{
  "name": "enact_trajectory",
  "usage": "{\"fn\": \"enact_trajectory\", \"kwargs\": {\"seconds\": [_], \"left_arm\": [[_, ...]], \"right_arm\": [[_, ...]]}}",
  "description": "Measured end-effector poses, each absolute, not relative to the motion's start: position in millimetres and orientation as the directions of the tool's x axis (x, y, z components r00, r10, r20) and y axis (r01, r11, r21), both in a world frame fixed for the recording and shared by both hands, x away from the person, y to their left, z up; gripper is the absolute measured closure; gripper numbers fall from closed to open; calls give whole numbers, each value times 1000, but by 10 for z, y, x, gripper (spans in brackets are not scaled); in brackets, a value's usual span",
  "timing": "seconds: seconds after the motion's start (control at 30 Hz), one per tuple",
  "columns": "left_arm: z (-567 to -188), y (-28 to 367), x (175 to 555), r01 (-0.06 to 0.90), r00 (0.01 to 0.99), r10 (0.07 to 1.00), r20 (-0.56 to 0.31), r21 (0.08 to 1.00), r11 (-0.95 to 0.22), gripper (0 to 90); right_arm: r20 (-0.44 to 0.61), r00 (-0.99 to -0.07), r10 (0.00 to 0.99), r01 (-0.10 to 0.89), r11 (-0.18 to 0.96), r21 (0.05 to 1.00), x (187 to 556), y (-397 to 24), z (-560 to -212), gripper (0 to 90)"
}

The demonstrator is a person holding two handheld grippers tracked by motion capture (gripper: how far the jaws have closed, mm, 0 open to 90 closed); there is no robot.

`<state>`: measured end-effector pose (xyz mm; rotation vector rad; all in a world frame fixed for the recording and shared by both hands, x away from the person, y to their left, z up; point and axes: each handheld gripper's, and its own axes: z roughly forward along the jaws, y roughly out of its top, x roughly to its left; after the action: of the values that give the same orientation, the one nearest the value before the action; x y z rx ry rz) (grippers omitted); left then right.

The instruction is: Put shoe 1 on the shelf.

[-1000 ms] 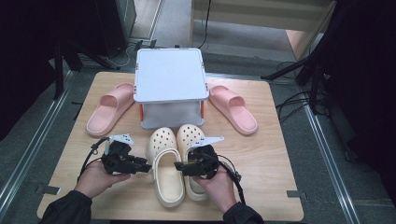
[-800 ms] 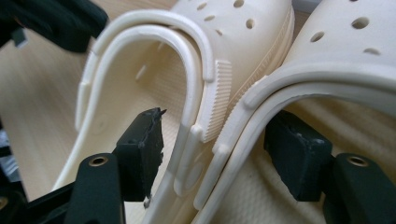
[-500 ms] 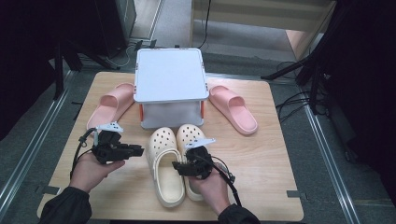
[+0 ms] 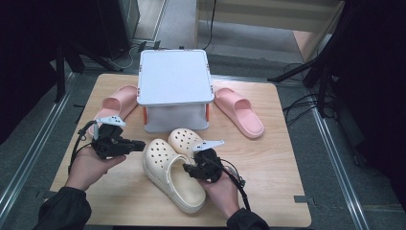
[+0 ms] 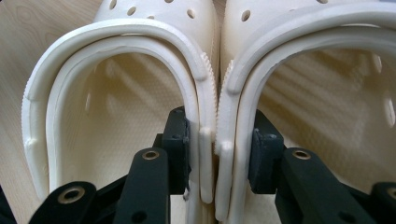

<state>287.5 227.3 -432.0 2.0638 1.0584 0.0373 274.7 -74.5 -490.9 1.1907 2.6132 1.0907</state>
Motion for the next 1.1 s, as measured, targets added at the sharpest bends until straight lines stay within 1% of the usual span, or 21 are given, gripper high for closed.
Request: {"fn": "enact_trajectory", "kwargs": {"seconds": [0.6, 0.87, 1.1], "left_arm": [[-4343, 2258, 2903, 683, 638, 703, -315, 652, -328, 795], [-4272, 2292, 2946, 692, 627, 711, -319, 648, -319, 800], [-4147, 2276, 3047, 691, 631, 707, -319, 645, -326, 801]], "right_arm": [[202, -714, 671, 616, 464, 636, 2750, -749, -4908, 665], [226, -722, 654, 614, 456, 645, 2772, -762, -4777, 669], [216, -731, 647, 598, 456, 659, 2815, -777, -4655, 669]]}}
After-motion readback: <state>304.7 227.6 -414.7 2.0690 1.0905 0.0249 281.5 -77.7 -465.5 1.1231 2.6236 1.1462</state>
